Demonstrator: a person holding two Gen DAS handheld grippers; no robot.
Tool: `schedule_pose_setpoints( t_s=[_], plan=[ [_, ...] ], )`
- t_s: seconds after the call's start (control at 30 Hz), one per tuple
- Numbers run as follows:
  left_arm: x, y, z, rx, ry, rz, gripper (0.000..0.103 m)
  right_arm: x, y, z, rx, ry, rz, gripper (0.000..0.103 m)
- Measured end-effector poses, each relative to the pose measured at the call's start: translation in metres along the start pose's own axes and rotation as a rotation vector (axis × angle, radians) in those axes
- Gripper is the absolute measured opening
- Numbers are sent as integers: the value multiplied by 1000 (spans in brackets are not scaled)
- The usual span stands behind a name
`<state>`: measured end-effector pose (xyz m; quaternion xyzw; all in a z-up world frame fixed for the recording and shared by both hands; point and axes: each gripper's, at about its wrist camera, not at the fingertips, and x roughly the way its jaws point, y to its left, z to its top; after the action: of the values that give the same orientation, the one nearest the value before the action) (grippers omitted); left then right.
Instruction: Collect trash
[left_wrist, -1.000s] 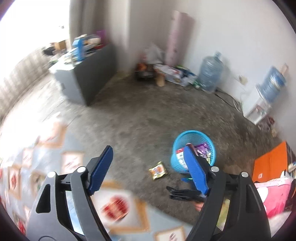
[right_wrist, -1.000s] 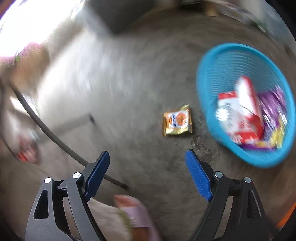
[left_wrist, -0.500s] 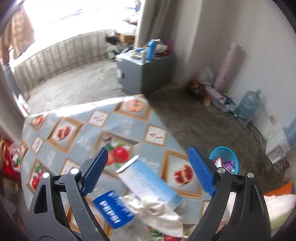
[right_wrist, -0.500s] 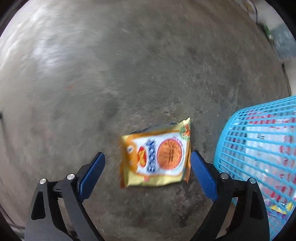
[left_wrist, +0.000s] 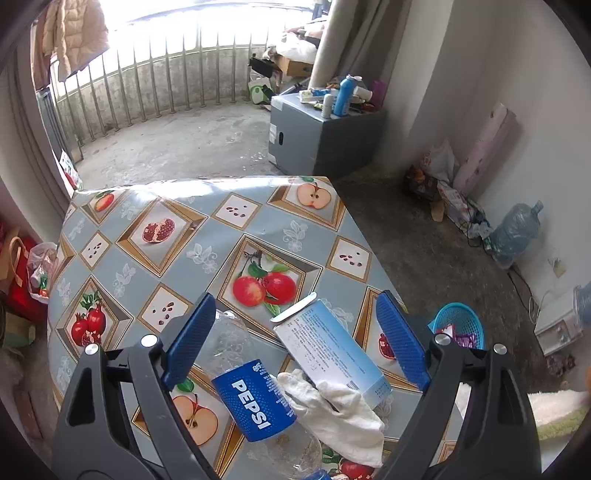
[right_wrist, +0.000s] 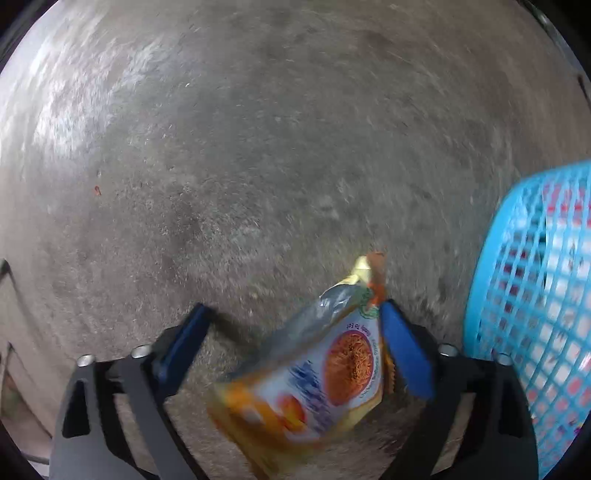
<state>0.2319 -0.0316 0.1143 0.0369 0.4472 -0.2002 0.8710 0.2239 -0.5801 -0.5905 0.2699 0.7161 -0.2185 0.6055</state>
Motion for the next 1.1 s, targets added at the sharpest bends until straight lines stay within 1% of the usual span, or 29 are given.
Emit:
schedule_pose_setpoints(
  t_s=[0.03, 0.07, 0.1, 0.17, 0.2, 0.23, 0.27, 0.37, 0.47, 0.5, 0.57, 0.6, 0.63, 0.67, 0.7, 0.77, 0.8, 0.83, 0.9, 0.93, 0.97, 1.0, 1.03, 1.1],
  plan=[
    [-1, 1, 0, -8, -3, -7, 84, -3, -4, -1, 8, -11, 4, 60],
    [-1, 1, -1, -14, -5, -13, 84, -8, -6, -3, 12, -21, 2, 49],
    [-1, 1, -2, -17, -6, -21, 84, -11, -7, -4, 9, -18, 1, 21],
    [-1, 0, -4, -16, -9, -31, 84, -21, -8, -8, 15, -5, 22, 14],
    [-2, -1, -5, -12, -13, -39, 84, -29, -9, -12, 5, -18, 31, 11],
    [-2, -1, -5, -9, -15, -45, 84, -38, -9, -17, -6, -38, 44, 9],
    [-2, -2, -6, -6, -18, -52, 84, -52, -9, -23, -15, -67, 73, 9],
    [-5, -4, -9, 8, -39, -66, 84, -113, -14, -49, -49, -189, 170, 8],
    [-6, -3, -12, -3, -44, -84, 84, -192, -30, -79, -81, -326, 272, 8],
    [-6, -3, -13, -9, -46, -91, 84, -221, -37, -90, -92, -386, 291, 8],
    [-9, -3, -16, -17, -56, -110, 84, -270, -60, -104, -83, -492, 310, 8],
    [-11, -2, -17, -17, -62, -117, 84, -288, -82, -106, -68, -536, 329, 8],
    [-14, -2, -19, -16, -73, -126, 84, -300, -97, -104, -47, -560, 338, 8],
    [-17, -2, -20, -16, -83, -134, 84, -305, -114, -97, -23, -570, 340, 8],
    [-19, -1, -22, -16, -89, -142, 84, -303, -129, -86, 9, -556, 346, 8],
    [-22, 1, -26, -20, -98, -152, 84, -284, -159, -58, 78, -497, 368, 8],
    [-23, 3, -28, -22, -100, -152, 84, -274, -163, -54, 99, -477, 377, 9],
    [-25, 5, -30, -27, -102, -149, 84, -268, -165, -55, 122, -468, 354, 11],
    [-26, 10, -32, -38, -104, -149, 84, -250, -172, -44, 115, -434, 310, 17],
    [-28, 14, -33, -51, -107, -150, 84, -239, -173, -38, 123, -398, 313, 25],
    [-29, 16, -33, -59, -108, -153, 84, -227, -173, -35, 152, -360, 305, 30],
    [-30, 19, -34, -67, -110, -156, 84, -218, -174, -32, 174, -329, 292, 37],
    [-31, 22, -35, -74, -112, -158, 84, -213, -176, -30, 182, -311, 301, 46],
    [-32, 24, -36, -77, -115, -159, 84, -212, -182, -32, 215, -311, 290, 56]
  ],
)
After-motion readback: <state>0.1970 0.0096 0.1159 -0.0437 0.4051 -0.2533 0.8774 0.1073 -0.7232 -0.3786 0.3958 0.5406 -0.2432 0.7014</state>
